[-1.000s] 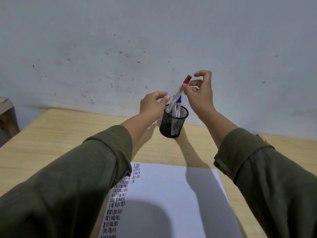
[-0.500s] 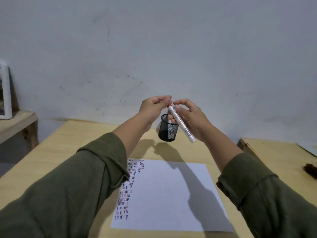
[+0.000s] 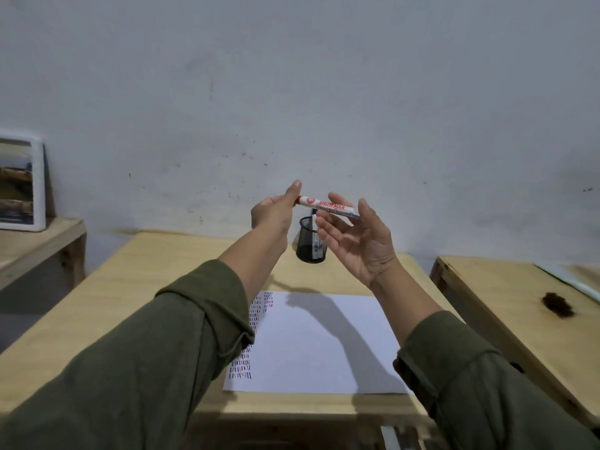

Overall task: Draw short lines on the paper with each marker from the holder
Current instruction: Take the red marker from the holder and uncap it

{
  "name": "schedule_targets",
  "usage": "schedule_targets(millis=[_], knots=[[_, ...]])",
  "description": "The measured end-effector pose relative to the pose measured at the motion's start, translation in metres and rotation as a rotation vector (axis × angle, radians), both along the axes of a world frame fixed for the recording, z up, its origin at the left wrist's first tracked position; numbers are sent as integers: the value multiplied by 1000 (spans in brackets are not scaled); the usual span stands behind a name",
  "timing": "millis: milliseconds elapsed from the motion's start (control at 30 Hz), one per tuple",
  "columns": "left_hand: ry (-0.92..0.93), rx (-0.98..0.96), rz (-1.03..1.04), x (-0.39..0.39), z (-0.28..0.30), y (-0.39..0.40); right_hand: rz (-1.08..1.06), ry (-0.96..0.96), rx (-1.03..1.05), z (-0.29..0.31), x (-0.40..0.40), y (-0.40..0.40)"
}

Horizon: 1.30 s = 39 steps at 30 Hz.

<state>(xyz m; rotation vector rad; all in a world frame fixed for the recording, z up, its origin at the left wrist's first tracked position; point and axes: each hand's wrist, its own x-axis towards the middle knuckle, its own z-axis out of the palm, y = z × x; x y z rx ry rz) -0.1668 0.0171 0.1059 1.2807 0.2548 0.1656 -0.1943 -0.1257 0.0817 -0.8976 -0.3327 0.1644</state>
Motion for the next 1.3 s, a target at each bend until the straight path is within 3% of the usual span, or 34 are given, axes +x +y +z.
schedule_targets(millis=[200, 467, 700, 900, 1033, 1200, 1300], knots=[[-54, 16, -246, -18, -1, -6, -266, 107, 8, 0, 1, 20], [-254, -171, -364, -22, -15, -7, -234, 166, 190, -2, 0, 25], [-198, -190, -218, -19, -20, -6, -250, 69, 86, -11, 5, 29], [-15, -141, -35, -11, -30, 10, -234, -50, -71, -30, 6, 38], [25, 63, 138, -3, -54, 44, -265, -3, -152, -45, 5, 38], [71, 435, 133, -15, -100, 79, -251, 73, -338, -75, 2, 39], [132, 541, 153, -21, -134, 89, -264, 123, -389, -91, -1, 45]])
